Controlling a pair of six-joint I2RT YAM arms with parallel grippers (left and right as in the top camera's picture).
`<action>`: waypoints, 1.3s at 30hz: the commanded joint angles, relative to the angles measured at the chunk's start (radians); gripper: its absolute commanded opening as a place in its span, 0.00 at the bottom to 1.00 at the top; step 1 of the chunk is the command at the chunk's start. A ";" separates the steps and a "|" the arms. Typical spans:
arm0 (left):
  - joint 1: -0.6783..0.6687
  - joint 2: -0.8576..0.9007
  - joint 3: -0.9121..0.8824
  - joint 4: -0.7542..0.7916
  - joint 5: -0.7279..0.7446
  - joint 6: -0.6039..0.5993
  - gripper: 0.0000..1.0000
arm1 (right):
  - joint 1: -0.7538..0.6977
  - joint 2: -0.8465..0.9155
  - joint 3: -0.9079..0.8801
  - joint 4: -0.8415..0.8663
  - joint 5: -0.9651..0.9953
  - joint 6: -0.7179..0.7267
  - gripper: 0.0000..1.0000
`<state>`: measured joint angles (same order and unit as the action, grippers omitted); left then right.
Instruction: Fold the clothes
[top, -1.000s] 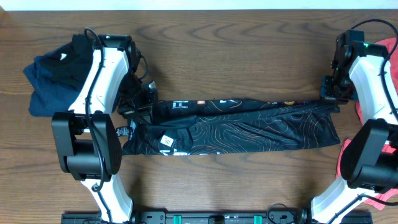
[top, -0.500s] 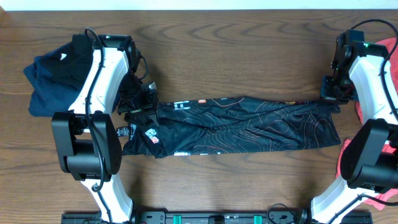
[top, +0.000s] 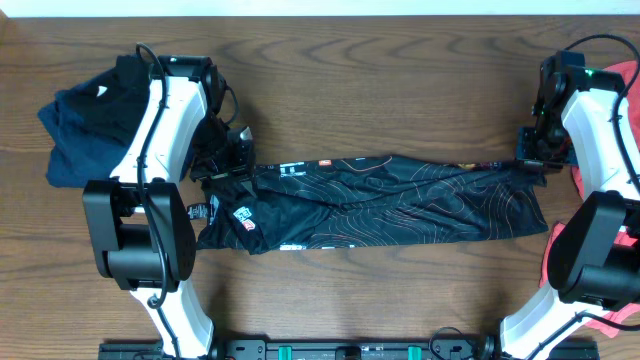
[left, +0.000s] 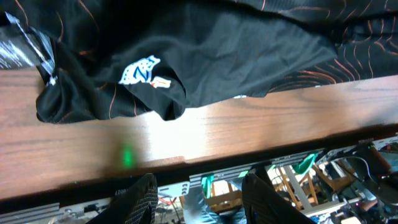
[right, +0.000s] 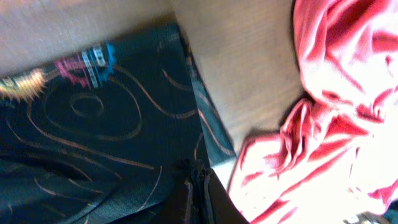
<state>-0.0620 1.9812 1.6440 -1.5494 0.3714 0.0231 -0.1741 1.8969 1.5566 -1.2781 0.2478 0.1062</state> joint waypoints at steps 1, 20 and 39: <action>-0.003 -0.008 -0.005 0.003 0.007 0.006 0.46 | -0.017 -0.019 0.000 -0.023 0.068 0.010 0.09; -0.003 -0.008 -0.005 0.013 0.045 0.006 0.47 | -0.061 -0.019 -0.001 -0.064 -0.056 -0.036 0.50; -0.195 -0.007 -0.094 0.186 0.070 -0.083 0.60 | -0.060 0.002 -0.122 0.038 -0.162 0.006 0.50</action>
<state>-0.2268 1.9812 1.6005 -1.3857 0.4324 -0.0135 -0.2253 1.8969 1.4555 -1.2514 0.0963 0.0948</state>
